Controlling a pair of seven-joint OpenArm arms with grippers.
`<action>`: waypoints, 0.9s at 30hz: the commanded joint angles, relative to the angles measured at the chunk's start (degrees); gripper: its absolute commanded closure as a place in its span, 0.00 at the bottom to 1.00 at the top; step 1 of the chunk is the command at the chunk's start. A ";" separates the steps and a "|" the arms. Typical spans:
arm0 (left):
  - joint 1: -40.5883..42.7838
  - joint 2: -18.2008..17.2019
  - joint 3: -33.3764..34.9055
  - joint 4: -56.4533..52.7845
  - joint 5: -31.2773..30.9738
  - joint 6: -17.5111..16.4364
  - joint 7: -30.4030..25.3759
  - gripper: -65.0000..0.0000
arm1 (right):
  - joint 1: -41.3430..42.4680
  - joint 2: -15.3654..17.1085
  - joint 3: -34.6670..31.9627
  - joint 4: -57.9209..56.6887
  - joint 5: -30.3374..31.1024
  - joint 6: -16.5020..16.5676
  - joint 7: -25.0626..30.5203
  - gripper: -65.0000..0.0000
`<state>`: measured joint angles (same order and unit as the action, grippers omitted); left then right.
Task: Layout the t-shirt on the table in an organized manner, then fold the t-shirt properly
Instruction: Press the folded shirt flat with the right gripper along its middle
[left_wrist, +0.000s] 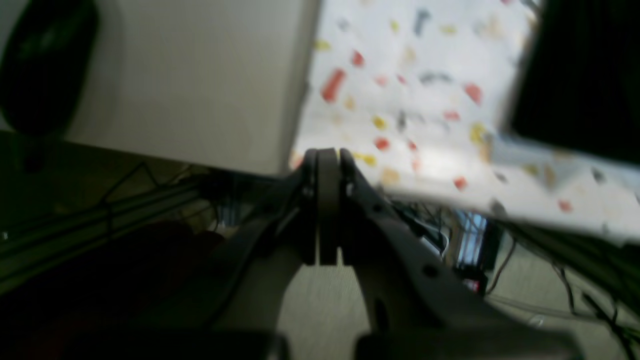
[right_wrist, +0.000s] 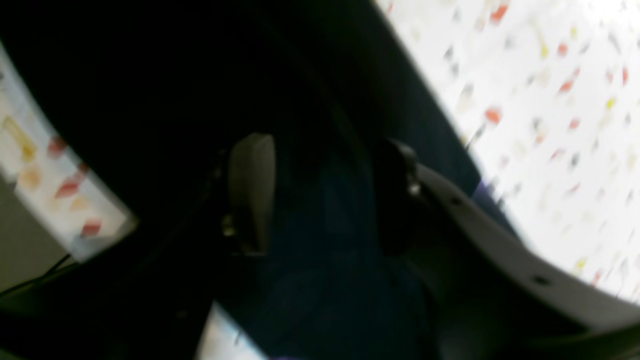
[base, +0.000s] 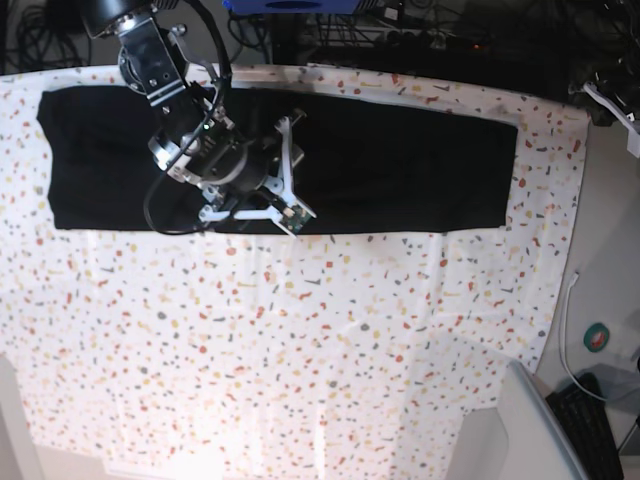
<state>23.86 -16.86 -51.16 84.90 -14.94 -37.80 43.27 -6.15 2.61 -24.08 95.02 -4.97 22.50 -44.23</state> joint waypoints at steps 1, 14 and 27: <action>0.54 -0.68 -0.76 0.94 -0.40 -0.22 -0.94 1.00 | 2.06 -0.90 -1.20 -0.47 0.09 -0.13 1.02 0.63; 2.12 0.03 -0.93 1.21 -0.49 -0.31 -1.02 1.00 | 8.22 -1.34 -8.41 -10.67 0.01 -0.30 1.99 0.71; 1.95 -0.15 -0.93 0.94 -0.49 -0.31 -1.02 1.00 | 8.48 -0.81 -8.50 -12.08 -0.26 -3.82 5.41 0.70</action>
<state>25.58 -15.77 -51.57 85.14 -15.00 -37.80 43.09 1.23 1.93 -32.64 81.45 -5.23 18.70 -40.01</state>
